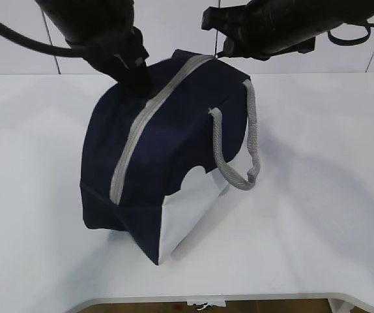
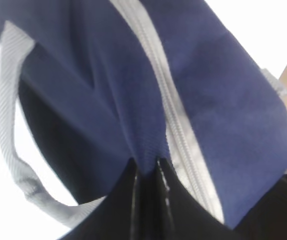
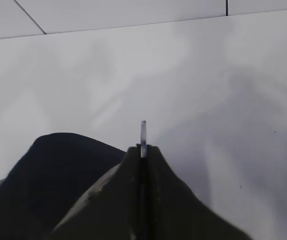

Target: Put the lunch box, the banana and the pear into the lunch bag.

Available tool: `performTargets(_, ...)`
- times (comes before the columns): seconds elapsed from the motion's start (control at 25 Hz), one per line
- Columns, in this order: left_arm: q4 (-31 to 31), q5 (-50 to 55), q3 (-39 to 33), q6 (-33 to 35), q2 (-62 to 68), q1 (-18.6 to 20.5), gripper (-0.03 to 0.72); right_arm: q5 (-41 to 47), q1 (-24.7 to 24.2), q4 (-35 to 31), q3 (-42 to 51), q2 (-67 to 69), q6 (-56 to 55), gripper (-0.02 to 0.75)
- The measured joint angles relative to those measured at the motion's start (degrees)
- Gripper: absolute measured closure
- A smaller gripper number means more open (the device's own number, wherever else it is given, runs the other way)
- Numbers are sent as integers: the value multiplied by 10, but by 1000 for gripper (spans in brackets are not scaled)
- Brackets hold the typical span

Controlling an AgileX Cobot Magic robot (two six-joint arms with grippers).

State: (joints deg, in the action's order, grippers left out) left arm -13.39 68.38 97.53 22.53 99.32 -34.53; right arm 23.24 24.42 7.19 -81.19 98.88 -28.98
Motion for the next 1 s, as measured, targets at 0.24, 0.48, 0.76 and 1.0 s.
performTargets(0.24,17,23,0,7,-41,0,676,0,0,-2,0,0,0,737)
performTargets(0.48,25,30,0,16,-61,0,676,1,0,-7,-1,17,0,737)
performTargets(0.76,28,39,0,17,-63,0,676,17,0,-31,-2,53,0,737)
performTargets(1.0,28,41,0,17,-63,0,676,20,0,-56,-3,65,7,737)
